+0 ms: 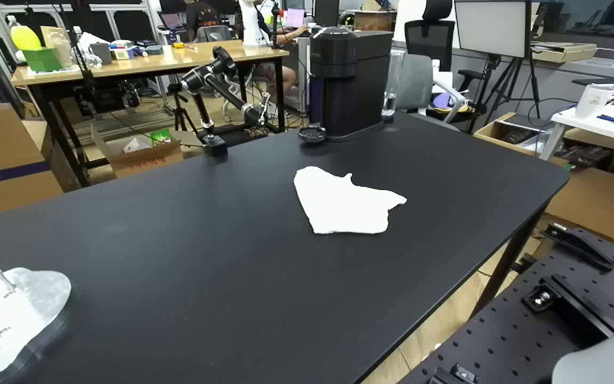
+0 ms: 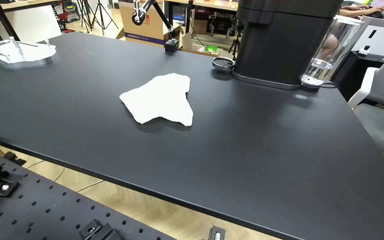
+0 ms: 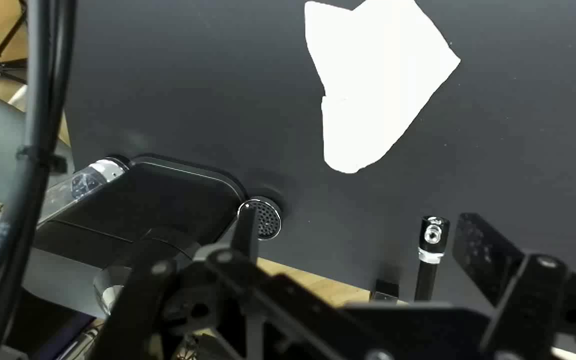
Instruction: Hang the towel on the black bar
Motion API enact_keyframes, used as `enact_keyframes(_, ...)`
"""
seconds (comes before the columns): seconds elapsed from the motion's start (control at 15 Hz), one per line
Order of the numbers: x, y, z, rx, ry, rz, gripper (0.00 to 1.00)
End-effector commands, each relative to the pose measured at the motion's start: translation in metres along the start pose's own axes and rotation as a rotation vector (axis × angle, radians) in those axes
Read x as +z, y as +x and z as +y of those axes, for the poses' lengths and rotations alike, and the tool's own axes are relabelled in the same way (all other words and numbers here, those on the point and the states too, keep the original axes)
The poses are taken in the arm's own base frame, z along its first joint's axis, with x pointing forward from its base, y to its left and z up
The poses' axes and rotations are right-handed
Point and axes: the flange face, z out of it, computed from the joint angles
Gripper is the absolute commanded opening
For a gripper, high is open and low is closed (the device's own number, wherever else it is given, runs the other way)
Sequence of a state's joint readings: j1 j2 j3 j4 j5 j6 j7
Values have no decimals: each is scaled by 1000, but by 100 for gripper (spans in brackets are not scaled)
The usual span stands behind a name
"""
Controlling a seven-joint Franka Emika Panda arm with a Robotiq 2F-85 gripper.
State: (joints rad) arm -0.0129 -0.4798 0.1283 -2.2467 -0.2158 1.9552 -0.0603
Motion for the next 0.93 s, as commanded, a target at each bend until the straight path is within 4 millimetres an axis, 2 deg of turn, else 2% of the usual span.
enact_keyframes(0.0, 0, 1, 0, 0, 0, 0, 100)
enact_keyframes(0.8, -2, 1, 0, 0, 0, 6, 100)
enact_keyframes(0.87, 11, -6, -4, -1, 14, -4, 100)
